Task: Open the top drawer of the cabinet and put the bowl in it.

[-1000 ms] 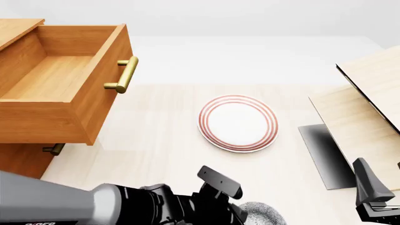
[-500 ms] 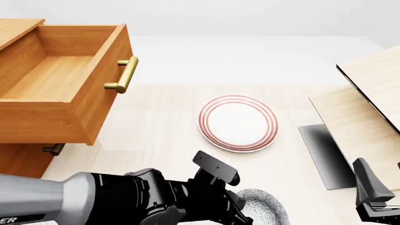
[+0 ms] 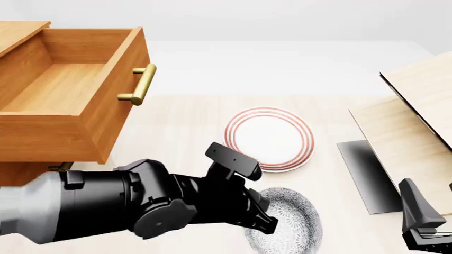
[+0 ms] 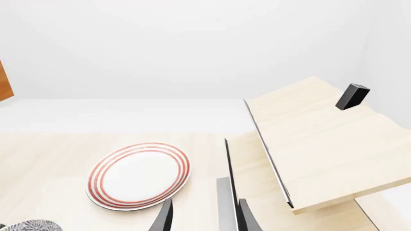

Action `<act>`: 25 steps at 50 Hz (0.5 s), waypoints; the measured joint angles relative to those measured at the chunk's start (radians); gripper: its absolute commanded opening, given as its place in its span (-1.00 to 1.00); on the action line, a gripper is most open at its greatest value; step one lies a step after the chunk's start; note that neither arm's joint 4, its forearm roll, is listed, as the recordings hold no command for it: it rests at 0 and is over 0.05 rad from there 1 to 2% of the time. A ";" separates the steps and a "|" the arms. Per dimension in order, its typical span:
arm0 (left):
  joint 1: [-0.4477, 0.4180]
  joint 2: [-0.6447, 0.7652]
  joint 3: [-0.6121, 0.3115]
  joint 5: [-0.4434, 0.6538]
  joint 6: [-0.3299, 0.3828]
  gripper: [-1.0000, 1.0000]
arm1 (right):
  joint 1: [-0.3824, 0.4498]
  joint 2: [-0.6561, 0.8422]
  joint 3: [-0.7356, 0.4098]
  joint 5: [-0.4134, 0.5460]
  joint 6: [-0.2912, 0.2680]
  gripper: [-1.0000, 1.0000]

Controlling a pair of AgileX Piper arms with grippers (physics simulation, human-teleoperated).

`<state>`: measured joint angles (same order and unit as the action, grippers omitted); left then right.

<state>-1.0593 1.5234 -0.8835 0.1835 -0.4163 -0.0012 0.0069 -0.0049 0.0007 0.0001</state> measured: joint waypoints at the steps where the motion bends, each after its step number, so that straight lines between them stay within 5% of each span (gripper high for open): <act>1: 0.004 -0.005 -0.003 0.007 0.002 -1.00 | 0.000 0.000 0.000 0.000 0.000 1.00; 25: 0.105 -0.101 -0.122 0.200 0.067 -1.00 | 0.000 0.000 0.000 0.000 0.000 1.00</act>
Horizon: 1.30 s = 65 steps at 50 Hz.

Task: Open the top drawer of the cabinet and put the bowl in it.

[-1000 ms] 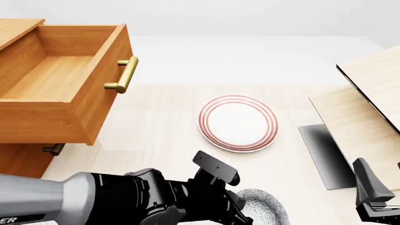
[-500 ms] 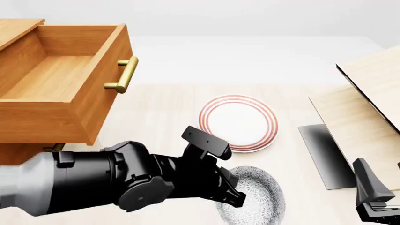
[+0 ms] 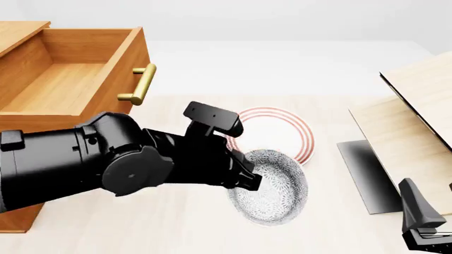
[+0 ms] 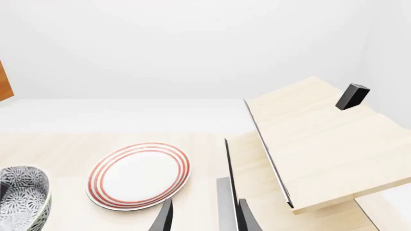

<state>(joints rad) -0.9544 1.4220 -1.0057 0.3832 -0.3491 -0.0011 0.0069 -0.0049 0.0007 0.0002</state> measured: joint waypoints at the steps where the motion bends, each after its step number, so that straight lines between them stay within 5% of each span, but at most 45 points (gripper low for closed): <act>1: 0.005 -0.003 -0.007 0.008 0.003 -1.00 | 0.000 0.000 0.000 0.000 0.000 1.00; 65: 0.294 0.064 -0.518 0.404 0.152 -1.00 | 0.000 0.000 0.000 0.000 0.000 1.00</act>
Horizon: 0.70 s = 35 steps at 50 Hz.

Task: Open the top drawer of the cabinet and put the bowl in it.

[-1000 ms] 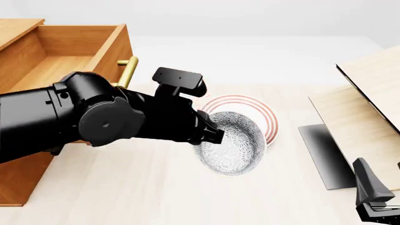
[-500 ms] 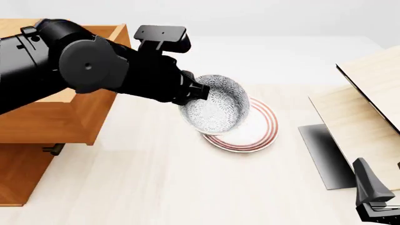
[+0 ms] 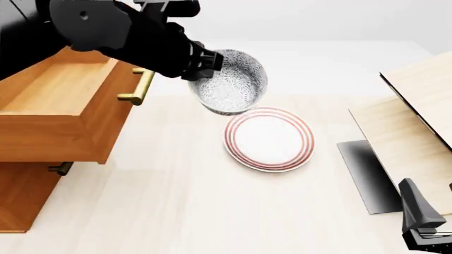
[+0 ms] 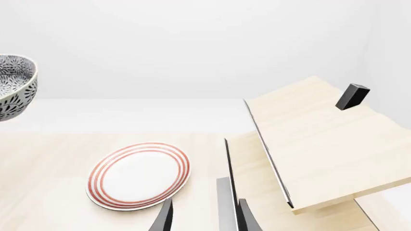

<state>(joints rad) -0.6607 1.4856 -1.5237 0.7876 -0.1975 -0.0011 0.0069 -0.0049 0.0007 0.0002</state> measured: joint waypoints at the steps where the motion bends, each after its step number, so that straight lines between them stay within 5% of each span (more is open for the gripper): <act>1: 0.004 0.002 -0.009 0.005 0.002 -1.00 | 0.000 0.000 0.000 0.000 0.000 1.00; 35: 0.171 0.036 -0.259 0.166 0.051 -1.00 | 0.000 0.000 0.000 0.000 0.000 1.00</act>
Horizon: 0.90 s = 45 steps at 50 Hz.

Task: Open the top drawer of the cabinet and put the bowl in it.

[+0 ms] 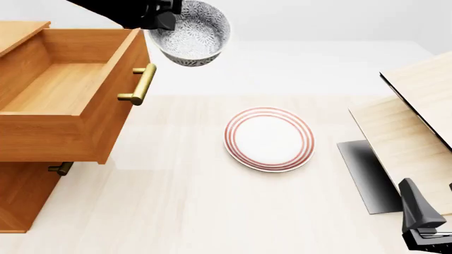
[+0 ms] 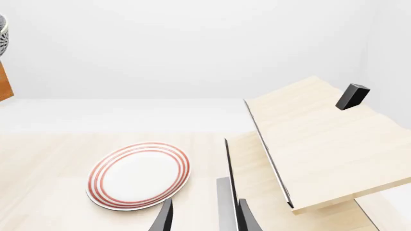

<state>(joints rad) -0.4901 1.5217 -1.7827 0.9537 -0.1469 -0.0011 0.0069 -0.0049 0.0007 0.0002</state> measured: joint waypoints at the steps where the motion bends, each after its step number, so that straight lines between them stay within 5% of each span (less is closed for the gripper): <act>1: 0.005 0.000 -0.005 0.003 0.000 -1.00 | 0.000 0.000 0.000 0.000 0.000 1.00; 18: 0.101 -0.011 -0.048 0.044 -0.005 -1.00 | 0.000 0.000 0.000 0.000 0.000 1.00; 45: 0.257 -0.096 0.006 0.055 -0.056 -1.00 | 0.000 0.000 0.000 0.000 0.000 1.00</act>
<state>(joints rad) -0.2334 1.4255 -1.7763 1.0088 -0.2031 -0.0012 0.0069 -0.0049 0.0007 0.0002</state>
